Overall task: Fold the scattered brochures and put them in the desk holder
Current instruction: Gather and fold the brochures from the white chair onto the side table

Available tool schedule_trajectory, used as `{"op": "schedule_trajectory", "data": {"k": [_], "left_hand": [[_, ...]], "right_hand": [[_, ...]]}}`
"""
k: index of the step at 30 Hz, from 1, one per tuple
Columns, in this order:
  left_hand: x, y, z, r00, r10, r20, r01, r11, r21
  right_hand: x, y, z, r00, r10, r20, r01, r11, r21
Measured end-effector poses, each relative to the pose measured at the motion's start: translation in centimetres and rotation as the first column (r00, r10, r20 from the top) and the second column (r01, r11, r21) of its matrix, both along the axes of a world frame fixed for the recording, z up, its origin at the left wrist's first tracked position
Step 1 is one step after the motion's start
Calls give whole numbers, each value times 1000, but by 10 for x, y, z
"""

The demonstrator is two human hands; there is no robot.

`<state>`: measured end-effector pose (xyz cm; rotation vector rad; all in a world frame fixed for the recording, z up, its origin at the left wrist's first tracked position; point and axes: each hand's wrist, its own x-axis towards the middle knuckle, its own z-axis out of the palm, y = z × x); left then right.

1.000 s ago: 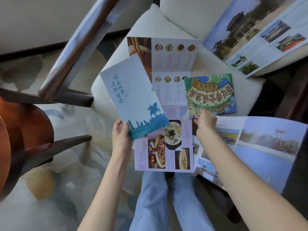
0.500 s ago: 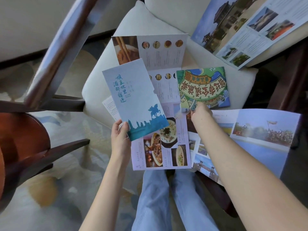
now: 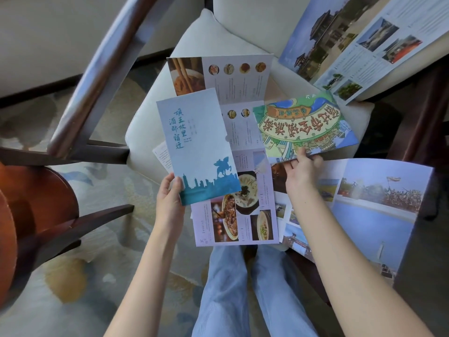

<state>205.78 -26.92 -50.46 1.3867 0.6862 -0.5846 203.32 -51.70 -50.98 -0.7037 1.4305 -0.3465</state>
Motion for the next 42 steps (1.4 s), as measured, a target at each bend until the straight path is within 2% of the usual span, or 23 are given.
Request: {"op": "schedule_trajectory", "data": {"k": [7, 12, 21, 42], "left_hand": [[5, 17, 14, 999, -23, 29, 24, 1000, -20], [5, 31, 16, 994, -99, 53, 101, 994, -38], [-5, 29, 16, 981, -184, 63, 189, 977, -94], [-14, 39, 13, 984, -168, 60, 173, 981, -93]], "right_hand": [[-26, 14, 43, 974, 224, -17, -223, 956, -191], [-42, 6, 65, 944, 326, -46, -324, 895, -308], [-71, 5, 82, 881, 473, -8, -450, 831, -326], [-77, 13, 76, 871, 487, -69, -470, 783, -407]]}}
